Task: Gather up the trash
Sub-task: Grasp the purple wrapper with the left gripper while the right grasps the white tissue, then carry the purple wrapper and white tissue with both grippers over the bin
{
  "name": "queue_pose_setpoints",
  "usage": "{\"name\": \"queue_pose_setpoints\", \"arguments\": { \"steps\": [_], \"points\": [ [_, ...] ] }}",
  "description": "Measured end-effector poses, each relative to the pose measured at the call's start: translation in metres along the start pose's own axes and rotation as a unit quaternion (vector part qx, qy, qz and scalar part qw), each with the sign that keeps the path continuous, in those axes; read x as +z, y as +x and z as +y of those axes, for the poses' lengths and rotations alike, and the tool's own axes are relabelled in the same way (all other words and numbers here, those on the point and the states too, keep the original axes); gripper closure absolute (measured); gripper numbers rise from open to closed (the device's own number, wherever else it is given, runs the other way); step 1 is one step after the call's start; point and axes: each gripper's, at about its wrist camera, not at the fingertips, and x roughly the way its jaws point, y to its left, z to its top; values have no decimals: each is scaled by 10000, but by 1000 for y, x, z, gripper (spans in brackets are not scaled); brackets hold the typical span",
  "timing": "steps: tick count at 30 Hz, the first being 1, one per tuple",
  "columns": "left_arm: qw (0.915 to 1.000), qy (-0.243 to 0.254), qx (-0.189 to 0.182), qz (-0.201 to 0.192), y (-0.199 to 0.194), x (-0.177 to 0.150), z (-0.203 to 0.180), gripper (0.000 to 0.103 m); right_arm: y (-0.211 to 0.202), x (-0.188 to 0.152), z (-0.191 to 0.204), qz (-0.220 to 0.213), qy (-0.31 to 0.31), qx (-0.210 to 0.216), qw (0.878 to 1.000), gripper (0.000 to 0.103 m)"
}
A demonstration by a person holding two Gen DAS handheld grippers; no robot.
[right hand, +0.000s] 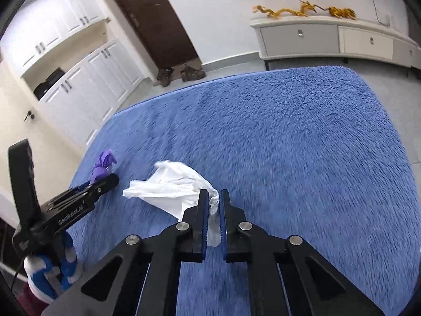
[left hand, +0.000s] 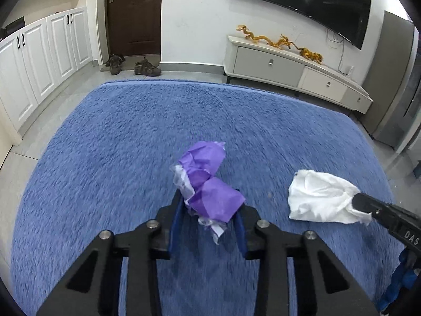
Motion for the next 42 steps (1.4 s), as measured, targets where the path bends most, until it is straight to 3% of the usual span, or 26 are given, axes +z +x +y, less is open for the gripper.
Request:
{"name": "queue_pose_setpoints", "arguments": {
  "steps": [10, 20, 26, 42],
  "points": [
    [9969, 154, -760, -110, -70, -55, -4, 71, -93, -61, 2, -371, -150, 443, 9982, 96],
    [9924, 421, -1136, -219, -123, -87, -36, 71, -178, -119, -17, -783, 13, 527, 9955, 96],
    [9881, 962, -1157, -317, -146, -105, -81, 71, -216, -149, -37, -960, 120, 294, 9949, 96],
    [9626, 2205, -1557, -225, -169, -144, -209, 71, -280, -205, -127, -1335, 846, -282, 9870, 96]
  ]
}}
